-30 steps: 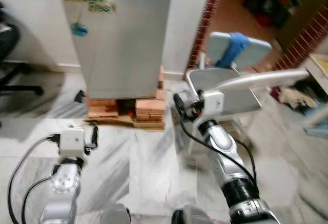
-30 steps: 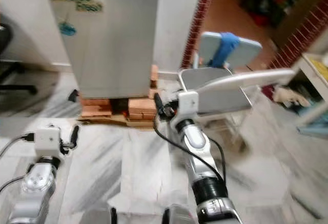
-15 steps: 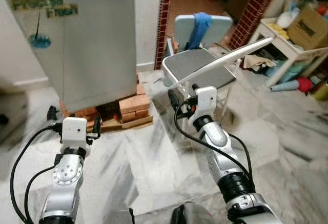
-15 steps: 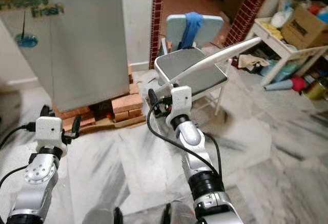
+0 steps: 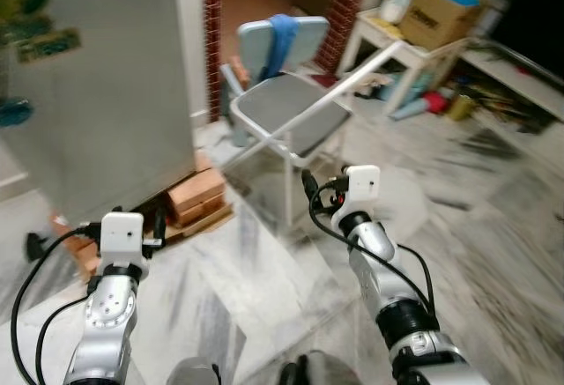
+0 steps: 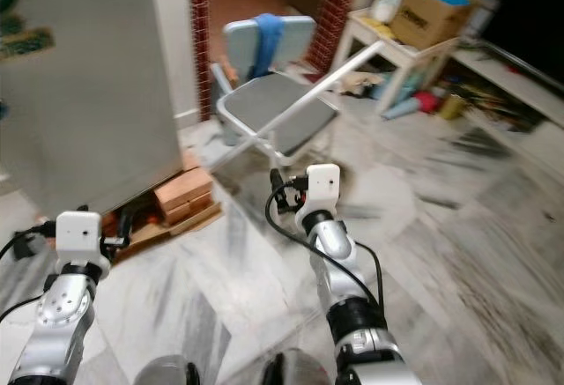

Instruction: Restocking fridge

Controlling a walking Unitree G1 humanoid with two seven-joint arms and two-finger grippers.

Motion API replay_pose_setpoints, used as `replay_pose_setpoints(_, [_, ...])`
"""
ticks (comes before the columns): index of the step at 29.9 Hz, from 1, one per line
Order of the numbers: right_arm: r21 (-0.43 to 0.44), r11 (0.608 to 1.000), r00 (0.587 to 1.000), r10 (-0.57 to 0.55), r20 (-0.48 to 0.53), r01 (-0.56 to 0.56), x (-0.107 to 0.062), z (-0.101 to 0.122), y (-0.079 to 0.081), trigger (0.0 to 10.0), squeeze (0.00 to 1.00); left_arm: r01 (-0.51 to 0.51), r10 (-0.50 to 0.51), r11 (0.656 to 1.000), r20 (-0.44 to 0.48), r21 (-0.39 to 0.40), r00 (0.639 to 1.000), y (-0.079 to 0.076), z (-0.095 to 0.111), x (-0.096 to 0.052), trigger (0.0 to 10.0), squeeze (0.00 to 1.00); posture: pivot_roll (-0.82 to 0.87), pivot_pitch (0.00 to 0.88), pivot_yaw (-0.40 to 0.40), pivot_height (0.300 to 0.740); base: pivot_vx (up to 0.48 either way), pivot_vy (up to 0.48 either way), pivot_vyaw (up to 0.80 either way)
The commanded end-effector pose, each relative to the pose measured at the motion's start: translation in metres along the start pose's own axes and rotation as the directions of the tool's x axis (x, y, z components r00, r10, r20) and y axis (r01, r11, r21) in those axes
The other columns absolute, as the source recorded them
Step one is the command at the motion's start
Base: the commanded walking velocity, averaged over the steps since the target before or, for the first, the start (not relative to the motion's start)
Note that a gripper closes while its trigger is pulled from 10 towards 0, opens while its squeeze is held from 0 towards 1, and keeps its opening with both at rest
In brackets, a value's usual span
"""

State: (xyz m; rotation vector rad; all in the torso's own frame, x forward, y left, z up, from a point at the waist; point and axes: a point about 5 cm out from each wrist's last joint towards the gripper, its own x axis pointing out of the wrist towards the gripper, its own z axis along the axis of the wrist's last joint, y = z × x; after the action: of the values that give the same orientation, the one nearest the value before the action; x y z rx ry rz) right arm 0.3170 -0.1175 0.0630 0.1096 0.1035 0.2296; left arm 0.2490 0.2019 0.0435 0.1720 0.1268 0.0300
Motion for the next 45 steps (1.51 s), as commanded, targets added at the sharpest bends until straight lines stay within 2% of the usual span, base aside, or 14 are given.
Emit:
replay_pose_setpoints(1, [0.003,1.0,1.0,0.011,0.02,-0.011,0.002,0.003,0.003,10.0,0.0,0.003,-0.003,1.0,-0.005,0.016,1.0,0.0,-0.003,-0.002,10.0,0.0,0.17,0.029,-0.087,0.74,0.0,0.48,-0.8])
replay_pose_setpoints(5, [0.02,1.0,0.999,-0.021,0.035,0.02,0.002,0.003,0.0,10.0,0.0,-0.04,0.04,0.999,0.011,-0.014,0.999,0.003,0.001,-0.001,10.0,0.0,0.16,0.019,-0.071,0.74,0.0,0.48,-0.8])
replay_pose_setpoints(9, [-0.008,0.999,0.998,0.037,0.058,-0.037,0.003,0.008,0.007,10.0,0.0,-0.003,0.003,1.0,0.012,-0.012,1.0,-0.005,-0.002,-0.005,10.0,0.0,0.15,0.032,-0.066,0.74,0.0,0.48,-0.8])
replay_pose_setpoints(16, [-0.005,1.0,0.997,0.024,0.068,-0.024,0.002,0.01,0.001,10.0,0.0,-0.045,0.045,0.999,-0.002,-0.015,0.999,0.001,-0.003,-0.005,10.0,0.0,0.15,0.05,-0.075,0.74,0.0,0.479,-0.78])
replay_pose_setpoints(27, [0.006,0.998,0.996,0.058,0.063,-0.059,0.003,0.009,0.005,10.0,0.0,-0.061,0.061,0.998,-0.007,-0.019,0.998,0.002,-0.003,-0.005,10.0,0.0,0.15,0.071,-0.073,0.74,-0.046,0.438,0.0])
replay_pose_setpoints(31, [-0.042,0.998,0.997,0.04,0.066,-0.037,0.003,0.011,0.002,10.0,0.0,-0.066,0.066,0.998,0.0,-0.008,0.998,0.002,-0.002,-0.004,10.0,0.0,0.15,0.067,-0.075,0.74,-0.306,0.284,0.0])
replay_pose_setpoints(34, [-0.088,0.996,0.997,0.004,0.073,0.003,0.003,0.014,-0.004,10.0,0.0,-0.067,0.067,0.998,0.023,0.009,0.998,0.004,0.0,-0.008,10.0,0.0,0.15,0.074,-0.073,0.74,-0.175,0.0,0.0])
replay_pose_setpoints(37, [-0.157,0.985,0.992,-0.054,0.113,0.072,-0.004,0.021,-0.019,10.0,0.0,-0.073,0.072,0.995,0.021,0.073,0.997,0.015,-0.003,-0.018,10.0,0.0,0.15,0.076,-0.068,0.74,0.0,0.0,0.0])
replay_pose_setpoints(43, [-0.223,0.968,0.985,-0.079,0.155,0.113,-0.018,0.025,-0.034,10.0,0.0,-0.081,0.082,0.992,-0.009,0.094,0.997,0.029,-0.011,-0.026,10.0,0.0,0.13,0.062,-0.035,0.74,0.0,0.0,0.0])
replay_pose_setpoints(45, [-0.246,0.956,0.978,-0.123,0.167,0.162,-0.03,0.023,-0.045,10.0,0.0,-0.052,0.054,0.993,-0.015,0.106,0.998,0.031,-0.01,-0.024,10.0,0.0,0.1,0.05,0.023,0.74,0.0,0.0,0.0])
